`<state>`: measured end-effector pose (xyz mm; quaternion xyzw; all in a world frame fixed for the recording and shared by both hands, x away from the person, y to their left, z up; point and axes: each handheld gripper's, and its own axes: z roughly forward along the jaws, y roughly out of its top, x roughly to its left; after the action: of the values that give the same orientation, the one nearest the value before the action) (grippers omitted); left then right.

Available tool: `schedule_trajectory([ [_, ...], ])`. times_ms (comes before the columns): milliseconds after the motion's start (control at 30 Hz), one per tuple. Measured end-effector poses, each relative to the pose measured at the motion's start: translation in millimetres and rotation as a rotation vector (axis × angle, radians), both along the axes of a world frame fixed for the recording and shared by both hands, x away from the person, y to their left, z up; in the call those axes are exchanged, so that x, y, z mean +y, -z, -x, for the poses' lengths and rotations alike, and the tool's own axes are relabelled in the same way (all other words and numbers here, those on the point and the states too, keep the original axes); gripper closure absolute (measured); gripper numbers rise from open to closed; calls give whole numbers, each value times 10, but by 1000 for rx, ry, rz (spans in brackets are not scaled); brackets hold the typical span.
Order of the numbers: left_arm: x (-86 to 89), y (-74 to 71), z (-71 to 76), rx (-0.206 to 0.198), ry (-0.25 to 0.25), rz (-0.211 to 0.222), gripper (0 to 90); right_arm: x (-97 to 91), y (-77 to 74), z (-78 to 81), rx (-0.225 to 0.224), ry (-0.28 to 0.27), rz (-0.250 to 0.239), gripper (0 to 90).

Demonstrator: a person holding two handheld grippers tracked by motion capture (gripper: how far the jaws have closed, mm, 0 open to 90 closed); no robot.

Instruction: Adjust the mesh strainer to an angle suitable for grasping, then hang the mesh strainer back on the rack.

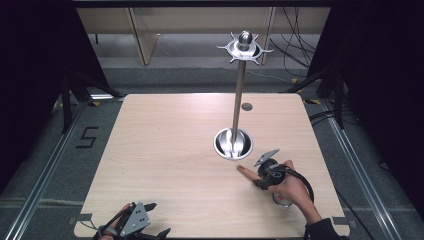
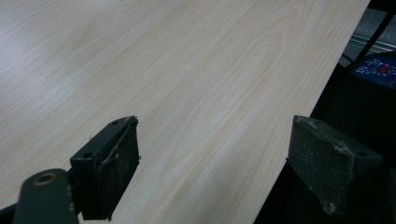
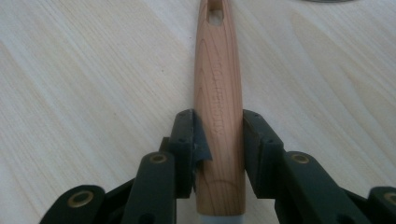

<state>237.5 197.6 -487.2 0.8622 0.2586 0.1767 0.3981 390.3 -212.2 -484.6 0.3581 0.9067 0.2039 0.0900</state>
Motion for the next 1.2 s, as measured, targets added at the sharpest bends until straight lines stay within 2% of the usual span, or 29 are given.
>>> schedule_trajectory([
  [67, -3, -7, -4, 10, 5, 8, 159, -55, -25, -3, -24, -8, -32, 684],
  [100, -13, -2, -3, 18, -1, 26, 159, -55, -25, -3, -24, -8, -32, 684],
  [133, -12, 1, -12, 17, -6, 26, 159, -100, -64, 1, -45, -17, -67, 685],
  [200, -1, -5, -20, 8, -2, 10, 160, -106, -80, 15, -50, 0, -75, 684],
  [233, 2, -7, -18, 24, -1, 12, 160, -123, -113, 32, -59, 3, -100, 684],
  [267, -1, 2, -17, 11, -7, 23, 160, -123, -113, 32, -59, 3, -100, 684],
  [300, 16, -11, -19, 0, -3, 7, 160, -142, -146, 45, -65, -8, -130, 685],
  [333, 16, -11, -19, 0, -3, 7, 160, -142, -146, 45, -65, -8, -130, 685],
  [367, 15, -16, -14, 8, -5, 18, 160, -136, -156, 63, -83, 2, -152, 685],
  [433, -5, -5, -7, 9, -24, 53, 160, -140, -175, 81, -71, 26, -146, 685],
  [467, 7, -17, -20, 0, -11, 28, 160, -167, -189, 80, -76, -3, -151, 685],
  [500, 2, -18, -22, -3, -5, 30, 160, -166, -185, 95, -83, 9, -179, 685],
  [533, 1, -20, -18, -6, -4, 22, 160, -182, -195, 104, -84, -2, -186, 685],
  [600, -14, -9, -6, -3, -6, 40, 160, -206, -207, 116, -99, 17, -206, 685],
  [633, -4, -16, -9, -7, 1, 22, 160, -240, -232, 115, -117, -9, -240, 686],
  [667, 0, -20, -12, -7, 6, 12, 160, -260, -257, 109, -112, -27, -255, 686],
  [700, -3, -20, -9, -8, 4, 18, 160, -260, -257, 109, -112, -27, -255, 686],
  [733, -4, -21, -2, -7, 4, 28, 160, -278, -297, 126, -100, 7, -292, 686],
  [767, -3, -21, -2, -8, 0, 30, 160, -278, -297, 126, -100, 7, -292, 686],
  [800, -11, -13, 1, -8, -10, 45, 160, -292, -330, 136, -94, -2, -317, 686],
  [833, -5, -14, 0, -10, -12, 38, 160, -293, -329, 133, -104, -8, -343, 686],
  [900, -7, -13, 2, -8, -11, 43, 160, -313, -357, 126, -122, -14, -357, 687],
  [967, -3, -20, 8, -14, -5, 29, 160, -316, -377, 130, -116, -19, -367, 687],
  [1000, 5, -33, 7, -10, 6, 17, 160, -319, -397, 130, -125, -24, -384, 687],
  [1033, 7, -31, 18, -15, -2, 31, 160, -328, -425, 129, -142, -16, -415, 687],
  [1067, 7, -31, 18, -15, -2, 31, 160, -328, -425, 129, -142, -16, -415, 687],
  [1133, 11, -33, 23, -16, -7, 25, 160, -331, -455, 142, -147, -18, -450, 687],
  [1167, 15, -32, 21, -21, -5, 23, 160, -326, -472, 159, -126, -10, -466, 688],
  [1200, 17, -36, 22, -16, -1, 20, 160, -328, -487, 153, -154, -22, -483, 687],
])
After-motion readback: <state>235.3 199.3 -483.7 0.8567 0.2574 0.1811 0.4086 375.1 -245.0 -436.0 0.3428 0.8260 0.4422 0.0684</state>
